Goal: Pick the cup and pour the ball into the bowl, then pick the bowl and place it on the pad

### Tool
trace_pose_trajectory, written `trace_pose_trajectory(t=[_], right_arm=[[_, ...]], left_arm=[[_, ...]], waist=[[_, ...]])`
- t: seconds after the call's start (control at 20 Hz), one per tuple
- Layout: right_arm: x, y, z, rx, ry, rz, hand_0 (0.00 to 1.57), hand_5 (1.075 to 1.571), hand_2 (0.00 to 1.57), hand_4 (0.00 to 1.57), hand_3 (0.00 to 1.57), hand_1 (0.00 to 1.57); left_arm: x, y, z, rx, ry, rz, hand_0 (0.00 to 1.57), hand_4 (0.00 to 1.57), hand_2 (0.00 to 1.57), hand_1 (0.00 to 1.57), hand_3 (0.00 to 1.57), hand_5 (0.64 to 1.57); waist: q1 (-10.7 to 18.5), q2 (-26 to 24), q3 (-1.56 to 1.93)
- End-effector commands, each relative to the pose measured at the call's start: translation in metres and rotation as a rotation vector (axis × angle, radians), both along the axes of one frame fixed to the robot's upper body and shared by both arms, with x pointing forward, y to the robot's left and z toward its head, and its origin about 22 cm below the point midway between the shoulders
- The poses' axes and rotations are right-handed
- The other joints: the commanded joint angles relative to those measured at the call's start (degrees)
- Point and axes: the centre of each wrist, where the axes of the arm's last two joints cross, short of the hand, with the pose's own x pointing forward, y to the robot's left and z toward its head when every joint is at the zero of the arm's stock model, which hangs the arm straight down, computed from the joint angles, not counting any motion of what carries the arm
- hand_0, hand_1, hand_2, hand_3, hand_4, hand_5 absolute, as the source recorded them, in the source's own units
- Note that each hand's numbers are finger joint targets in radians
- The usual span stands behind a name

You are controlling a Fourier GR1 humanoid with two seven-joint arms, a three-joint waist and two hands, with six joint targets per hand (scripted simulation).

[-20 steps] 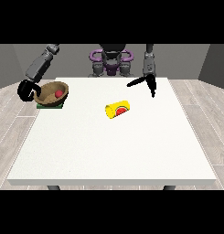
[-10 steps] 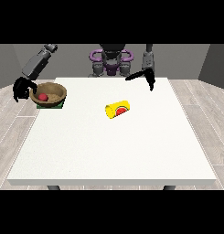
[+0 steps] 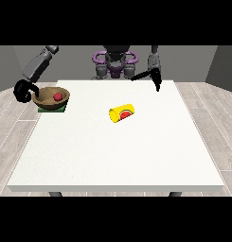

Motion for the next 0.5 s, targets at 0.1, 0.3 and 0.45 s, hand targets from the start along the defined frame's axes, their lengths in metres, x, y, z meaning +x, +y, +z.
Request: trace_pose_trajectory(t=[0.1, 0.3, 0.45], right_arm=[[-0.004, -0.002, -0.006, -0.085, 0.097, 0.002, 1.57, 1.552, 1.57, 0.65, 1.32, 1.57], [-0.020, -0.028, 0.024, -0.162, 0.091, -0.119, 0.75, 1.514, 0.47, 0.00, 0.74, 0.75], [-0.039, -0.043, 0.022, -0.199, 0.098, -0.165, 0.00, 1.481, 0.43, 0.00, 0.33, 0.00]], left_arm=[[0.000, 0.008, 0.018, 0.002, -0.043, -0.004, 0.00, 0.00, 0.00, 0.00, 0.00, 1.565], [-0.010, 0.012, 0.022, -0.004, -0.046, 0.015, 0.00, 0.00, 0.00, 0.00, 0.00, 1.565], [-0.020, 0.032, 0.006, -0.004, -0.024, -0.005, 0.00, 0.00, 0.00, 0.00, 0.00, 1.566]], waist=[[0.4, 1.5, 0.02], [-0.2, 2.6, 0.05], [0.3, 1.3, 0.01]])
